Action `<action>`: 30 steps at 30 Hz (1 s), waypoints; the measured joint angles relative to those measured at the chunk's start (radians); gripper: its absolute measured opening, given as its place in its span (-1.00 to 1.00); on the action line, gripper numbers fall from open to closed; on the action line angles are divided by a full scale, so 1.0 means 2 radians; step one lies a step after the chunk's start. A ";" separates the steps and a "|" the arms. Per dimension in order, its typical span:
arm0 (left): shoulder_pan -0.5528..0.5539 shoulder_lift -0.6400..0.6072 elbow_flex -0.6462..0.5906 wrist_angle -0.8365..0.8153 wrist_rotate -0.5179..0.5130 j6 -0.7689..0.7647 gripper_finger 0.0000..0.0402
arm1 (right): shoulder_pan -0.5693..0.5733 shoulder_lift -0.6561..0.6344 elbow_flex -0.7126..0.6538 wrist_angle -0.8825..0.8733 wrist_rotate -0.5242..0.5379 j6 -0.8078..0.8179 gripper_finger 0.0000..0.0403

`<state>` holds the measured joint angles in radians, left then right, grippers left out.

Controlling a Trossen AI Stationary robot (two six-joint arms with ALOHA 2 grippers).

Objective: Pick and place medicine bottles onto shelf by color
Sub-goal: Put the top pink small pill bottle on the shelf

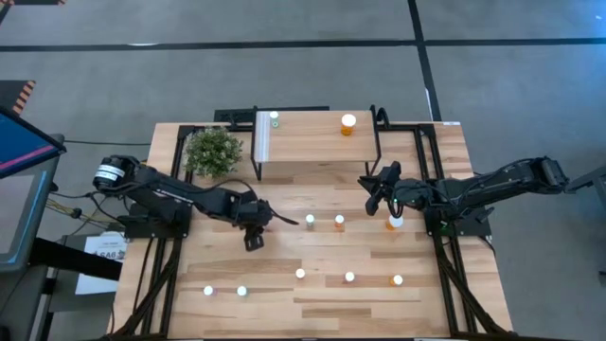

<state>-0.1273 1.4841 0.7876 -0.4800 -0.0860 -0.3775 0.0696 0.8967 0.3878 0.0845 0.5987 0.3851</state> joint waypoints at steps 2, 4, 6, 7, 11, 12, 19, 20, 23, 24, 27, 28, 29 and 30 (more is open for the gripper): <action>0.005 0.000 0.000 0.004 0.001 0.000 -0.57 | 0.000 0.000 0.000 0.000 0.000 0.000 -0.62; 0.010 0.000 0.000 0.005 0.007 0.000 -0.59 | 0.000 0.000 0.000 0.000 0.000 0.000 -0.62; 0.017 -0.002 0.001 0.003 0.016 0.002 -0.59 | 0.000 0.000 0.000 0.000 0.000 0.000 -0.62; 0.020 -0.005 0.005 0.001 0.020 0.005 -0.57 | 0.000 0.000 0.000 -0.001 0.000 0.000 -0.62; 0.037 -0.021 0.039 -0.021 0.026 0.031 -0.50 | 0.000 0.000 0.000 -0.001 0.000 0.000 -0.62; 0.043 -0.024 0.054 -0.033 0.025 0.037 -0.50 | 0.000 0.000 0.000 -0.001 0.000 0.000 -0.62; 0.104 -0.028 0.195 -0.161 -0.015 0.127 -0.52 | 0.000 0.000 0.000 -0.001 0.000 0.000 -0.62; 0.116 -0.028 0.216 -0.173 -0.022 0.144 -0.53 | 0.000 0.000 0.000 0.000 0.000 0.000 -0.62; 0.155 -0.028 0.268 -0.197 -0.035 0.182 -0.53 | 0.000 0.000 0.000 -0.001 0.000 0.000 -0.62; 0.169 -0.028 0.281 -0.203 -0.035 0.189 -0.52 | 0.000 0.000 0.000 0.000 0.000 0.000 -0.62; 0.210 -0.028 0.306 -0.209 -0.028 0.212 -0.51 | 0.000 0.000 0.000 -0.001 0.000 0.000 -0.62; 0.223 -0.028 0.310 -0.210 -0.028 0.219 -0.51 | 0.000 0.000 0.000 -0.001 0.000 0.000 -0.62; 0.236 -0.028 0.313 -0.210 -0.026 0.226 -0.50 | 0.000 0.000 0.000 -0.001 0.000 0.000 -0.62; 0.248 -0.028 0.315 -0.209 -0.025 0.233 -0.50 | 0.000 0.000 0.000 -0.001 0.000 0.000 -0.62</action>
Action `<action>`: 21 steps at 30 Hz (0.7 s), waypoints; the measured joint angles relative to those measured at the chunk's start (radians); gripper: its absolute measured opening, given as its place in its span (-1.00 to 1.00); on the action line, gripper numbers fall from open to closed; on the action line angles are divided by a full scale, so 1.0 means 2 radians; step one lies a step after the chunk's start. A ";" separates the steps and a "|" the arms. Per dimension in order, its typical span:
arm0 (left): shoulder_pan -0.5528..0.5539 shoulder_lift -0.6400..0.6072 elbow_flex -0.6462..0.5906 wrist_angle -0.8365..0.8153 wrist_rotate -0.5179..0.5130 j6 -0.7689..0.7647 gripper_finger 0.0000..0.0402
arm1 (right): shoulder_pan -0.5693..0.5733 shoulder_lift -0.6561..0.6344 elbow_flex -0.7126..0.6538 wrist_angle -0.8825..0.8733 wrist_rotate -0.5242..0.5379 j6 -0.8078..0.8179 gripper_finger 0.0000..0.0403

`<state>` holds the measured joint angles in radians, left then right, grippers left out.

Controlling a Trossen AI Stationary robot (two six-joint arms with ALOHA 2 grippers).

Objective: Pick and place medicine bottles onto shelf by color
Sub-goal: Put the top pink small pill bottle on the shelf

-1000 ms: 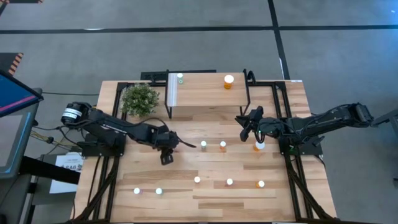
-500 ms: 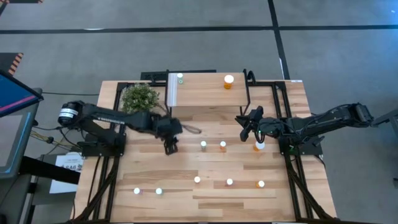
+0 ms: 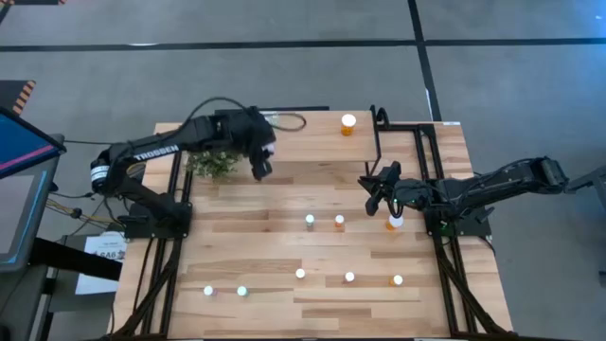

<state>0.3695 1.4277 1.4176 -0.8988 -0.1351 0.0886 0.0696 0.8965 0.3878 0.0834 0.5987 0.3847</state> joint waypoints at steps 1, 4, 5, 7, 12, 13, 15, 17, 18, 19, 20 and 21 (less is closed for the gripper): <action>0.012 0.001 0.001 0.004 0.004 0.004 -0.50 | 0.000 0.000 0.000 0.000 0.000 0.000 -0.62; 0.047 0.009 0.001 0.011 0.034 0.012 -0.50 | 0.000 0.000 0.000 0.000 0.000 0.000 -0.62; 0.056 0.013 0.000 0.010 0.040 0.014 -0.50 | 0.000 0.000 0.000 0.000 0.000 0.000 -0.62; 0.067 0.022 0.006 0.018 0.050 0.016 -0.50 | 0.000 0.000 0.000 0.000 0.000 0.000 -0.62; 0.077 0.059 0.043 0.004 0.053 0.039 -0.50 | 0.000 0.000 0.000 -0.001 0.000 0.000 -0.62; 0.077 0.069 0.053 -0.003 0.053 0.046 -0.50 | 0.000 0.000 0.000 0.000 0.000 0.000 -0.62; 0.077 0.091 0.074 -0.005 0.056 0.057 -0.50 | 0.000 0.000 0.000 0.000 0.000 0.000 -0.62; 0.077 0.111 0.093 -0.018 0.062 0.063 -0.50 | 0.000 0.000 0.000 0.001 0.000 0.000 -0.62; 0.077 0.119 0.101 -0.022 0.065 0.065 -0.50 | 0.000 0.000 0.000 0.000 0.000 0.000 -0.62; 0.077 0.126 0.108 -0.025 0.067 0.067 -0.50 | 0.000 0.000 0.000 0.000 0.000 0.000 -0.62; 0.077 0.132 0.112 -0.030 0.068 0.068 -0.50 | 0.000 0.000 0.000 0.000 0.000 0.000 -0.62; 0.077 0.136 0.114 -0.033 0.068 0.068 -0.50 | 0.000 0.000 0.000 0.000 0.000 0.000 -0.62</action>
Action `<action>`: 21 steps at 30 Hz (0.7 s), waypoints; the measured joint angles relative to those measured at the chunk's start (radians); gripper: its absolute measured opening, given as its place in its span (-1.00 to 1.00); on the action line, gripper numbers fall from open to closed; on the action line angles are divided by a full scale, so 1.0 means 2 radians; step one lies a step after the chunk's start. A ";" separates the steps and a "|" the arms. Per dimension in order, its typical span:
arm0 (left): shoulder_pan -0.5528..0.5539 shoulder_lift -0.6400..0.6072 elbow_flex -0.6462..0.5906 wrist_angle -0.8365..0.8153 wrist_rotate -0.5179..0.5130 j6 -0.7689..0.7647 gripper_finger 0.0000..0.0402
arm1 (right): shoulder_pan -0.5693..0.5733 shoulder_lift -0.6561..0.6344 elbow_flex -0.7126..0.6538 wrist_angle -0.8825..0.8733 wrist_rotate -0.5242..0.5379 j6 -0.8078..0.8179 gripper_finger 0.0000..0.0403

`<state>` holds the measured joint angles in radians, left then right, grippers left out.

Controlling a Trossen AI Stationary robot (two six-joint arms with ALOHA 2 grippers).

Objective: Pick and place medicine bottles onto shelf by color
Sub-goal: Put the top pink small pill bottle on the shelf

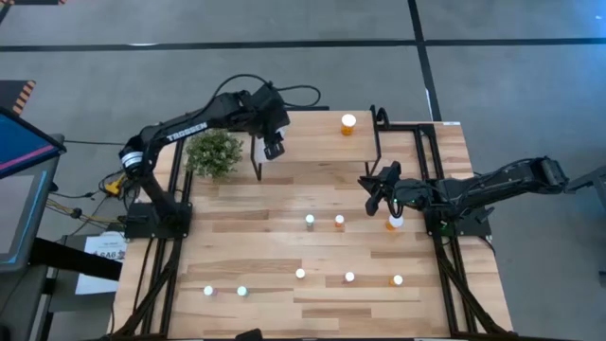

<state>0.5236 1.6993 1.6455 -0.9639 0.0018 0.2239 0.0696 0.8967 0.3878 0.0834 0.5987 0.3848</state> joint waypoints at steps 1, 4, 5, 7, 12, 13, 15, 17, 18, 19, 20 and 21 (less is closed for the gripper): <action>0.000 0.003 0.001 0.001 0.001 0.000 -0.50 | 0.000 0.000 0.000 0.000 0.000 0.000 -0.62; 0.000 0.003 0.002 0.001 0.001 0.000 -0.50 | 0.000 0.000 0.000 0.000 0.000 0.000 -0.62; 0.000 0.003 0.002 0.004 0.001 0.000 -0.50 | 0.000 0.000 0.000 0.000 0.000 0.000 -0.62; 0.000 0.003 0.002 0.003 0.001 -0.005 -0.50 | 0.000 0.000 0.000 0.000 0.000 0.000 -0.62; 0.000 0.003 0.002 0.003 0.001 -0.013 -0.50 | 0.000 0.000 0.000 0.000 0.000 0.000 -0.62; 0.000 0.003 0.002 0.005 0.001 -0.013 -0.50 | 0.000 0.000 0.000 0.000 0.000 0.000 -0.62; -0.001 0.003 0.002 0.006 0.001 -0.013 -0.50 | 0.000 0.000 0.000 0.000 0.000 0.000 -0.62; -0.001 0.003 0.002 0.006 0.002 -0.013 -0.50 | 0.000 0.000 0.000 0.000 0.000 0.000 -0.62; -0.001 0.003 0.002 0.006 0.002 -0.013 -0.50 | 0.000 0.000 0.000 0.000 0.000 0.000 -0.62; -0.001 0.003 0.001 0.006 0.001 -0.012 -0.50 | 0.000 0.000 0.000 0.000 0.000 0.000 -0.62; -0.001 0.003 -0.001 0.008 0.002 -0.010 -0.50 | 0.000 0.000 0.000 0.000 0.000 0.000 -0.62; -0.001 0.002 -0.005 0.010 0.001 -0.007 -0.50 | 0.000 0.000 0.000 0.000 0.000 0.000 -0.62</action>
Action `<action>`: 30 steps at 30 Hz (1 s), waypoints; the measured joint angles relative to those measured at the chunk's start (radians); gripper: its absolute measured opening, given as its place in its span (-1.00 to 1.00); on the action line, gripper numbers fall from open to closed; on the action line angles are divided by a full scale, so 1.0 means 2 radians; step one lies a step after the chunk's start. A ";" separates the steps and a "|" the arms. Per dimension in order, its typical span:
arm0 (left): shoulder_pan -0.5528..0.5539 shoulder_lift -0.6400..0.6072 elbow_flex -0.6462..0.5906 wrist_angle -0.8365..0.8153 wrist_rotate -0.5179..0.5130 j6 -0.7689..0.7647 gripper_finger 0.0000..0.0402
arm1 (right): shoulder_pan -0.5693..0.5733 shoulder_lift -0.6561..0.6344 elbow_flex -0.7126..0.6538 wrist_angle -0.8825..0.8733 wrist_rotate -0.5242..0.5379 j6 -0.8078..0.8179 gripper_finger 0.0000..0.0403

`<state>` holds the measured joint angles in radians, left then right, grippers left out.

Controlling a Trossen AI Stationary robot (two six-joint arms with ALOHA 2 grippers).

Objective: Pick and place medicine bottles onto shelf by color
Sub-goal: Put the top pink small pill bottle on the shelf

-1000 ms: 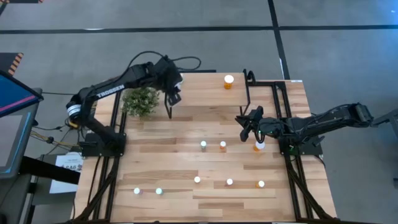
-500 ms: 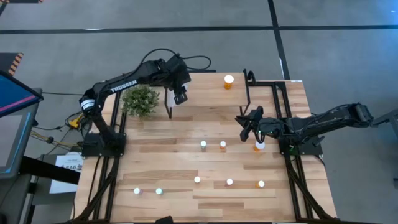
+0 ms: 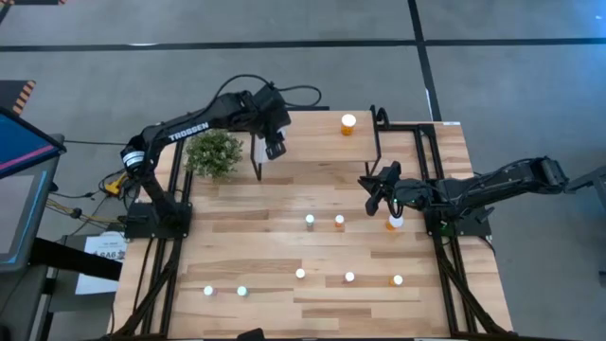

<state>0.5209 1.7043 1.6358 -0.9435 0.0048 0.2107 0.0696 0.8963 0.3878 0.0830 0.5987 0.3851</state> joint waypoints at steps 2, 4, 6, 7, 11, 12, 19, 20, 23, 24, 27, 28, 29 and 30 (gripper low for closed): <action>0.001 0.000 -0.002 -0.003 0.000 0.002 -0.50 | 0.000 0.000 0.000 0.000 0.000 0.000 -0.62; 0.002 0.000 -0.002 0.001 0.000 0.002 -0.50 | 0.000 0.000 0.000 0.000 0.000 0.000 -0.62; 0.002 0.000 -0.002 0.001 -0.001 0.007 -0.50 | 0.000 0.000 0.000 0.000 0.000 0.000 -0.62; 0.002 0.000 -0.002 -0.002 -0.004 0.008 -0.50 | 0.000 0.000 0.000 0.000 0.000 0.000 -0.62; 0.009 0.000 -0.002 -0.017 -0.021 0.012 -0.50 | 0.000 0.000 0.000 0.000 0.000 0.000 -0.62; 0.013 0.000 -0.002 -0.021 -0.023 0.013 -0.50 | 0.000 0.000 0.000 0.000 0.000 0.000 -0.62; 0.036 0.000 -0.002 -0.023 -0.012 0.007 -0.50 | 0.000 0.000 0.000 0.000 0.000 0.000 -0.62; 0.038 0.000 -0.002 -0.023 -0.006 0.007 -0.50 | 0.000 0.000 0.000 0.000 0.000 0.000 -0.62; 0.042 0.000 -0.002 -0.023 0.008 0.006 -0.50 | 0.000 0.000 0.000 0.000 0.000 0.000 -0.62; 0.042 0.000 -0.002 -0.023 0.009 0.006 -0.50 | 0.000 0.000 0.000 0.000 0.000 0.000 -0.62; 0.042 0.000 -0.002 -0.024 0.009 0.006 -0.50 | 0.000 0.000 0.000 0.000 0.000 0.000 -0.62; 0.041 0.000 -0.002 -0.025 0.009 0.006 -0.50 | 0.000 0.000 0.000 0.000 0.000 0.000 -0.62; 0.041 0.000 -0.002 -0.026 0.009 0.006 -0.50 | 0.000 0.000 0.000 0.000 0.000 0.000 -0.62; 0.041 0.000 -0.002 -0.026 0.009 0.006 -0.50 | 0.000 0.000 0.000 0.000 0.000 0.000 -0.62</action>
<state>0.6033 1.7036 1.6325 -0.9963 0.0219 0.2228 0.0692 0.8963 0.3874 0.0830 0.5987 0.3847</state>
